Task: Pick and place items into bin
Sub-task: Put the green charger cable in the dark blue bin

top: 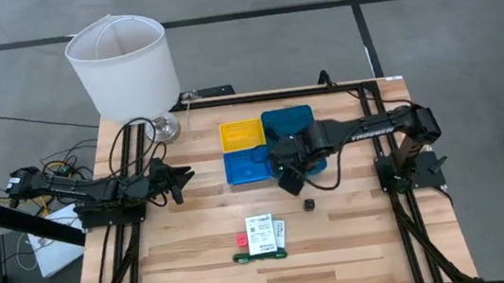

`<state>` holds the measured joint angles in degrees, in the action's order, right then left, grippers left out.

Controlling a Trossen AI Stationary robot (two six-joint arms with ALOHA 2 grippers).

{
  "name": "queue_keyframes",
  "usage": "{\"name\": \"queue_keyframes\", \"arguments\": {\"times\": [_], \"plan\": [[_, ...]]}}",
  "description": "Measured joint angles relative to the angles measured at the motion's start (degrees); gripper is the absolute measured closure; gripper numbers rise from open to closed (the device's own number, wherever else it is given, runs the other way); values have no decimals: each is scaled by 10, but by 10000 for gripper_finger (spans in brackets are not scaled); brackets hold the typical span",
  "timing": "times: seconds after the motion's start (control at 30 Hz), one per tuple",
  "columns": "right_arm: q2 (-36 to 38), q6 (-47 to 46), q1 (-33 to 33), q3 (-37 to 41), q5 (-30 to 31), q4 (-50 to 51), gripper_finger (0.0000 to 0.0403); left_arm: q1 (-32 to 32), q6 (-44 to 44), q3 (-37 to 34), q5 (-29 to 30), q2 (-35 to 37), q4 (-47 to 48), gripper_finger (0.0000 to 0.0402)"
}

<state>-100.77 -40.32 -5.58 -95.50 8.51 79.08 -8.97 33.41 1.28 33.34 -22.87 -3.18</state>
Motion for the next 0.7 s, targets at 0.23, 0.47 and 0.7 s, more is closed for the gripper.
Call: {"name": "queue_keyframes", "arguments": {"times": [0.23, 0.47, 0.7], "plan": [[0, -36, -42, 0, 2, 51, 179, 0, 0, 0, 0, 0, -1, 286], [0, -86, -81, 0, 4, 104, 177, 0, 0, 0, 0, 0, -3, 286], [18, -147, -115, -1, 6, 101, 177, 0, -21, 0, 9, 0, -4, 286]]}}
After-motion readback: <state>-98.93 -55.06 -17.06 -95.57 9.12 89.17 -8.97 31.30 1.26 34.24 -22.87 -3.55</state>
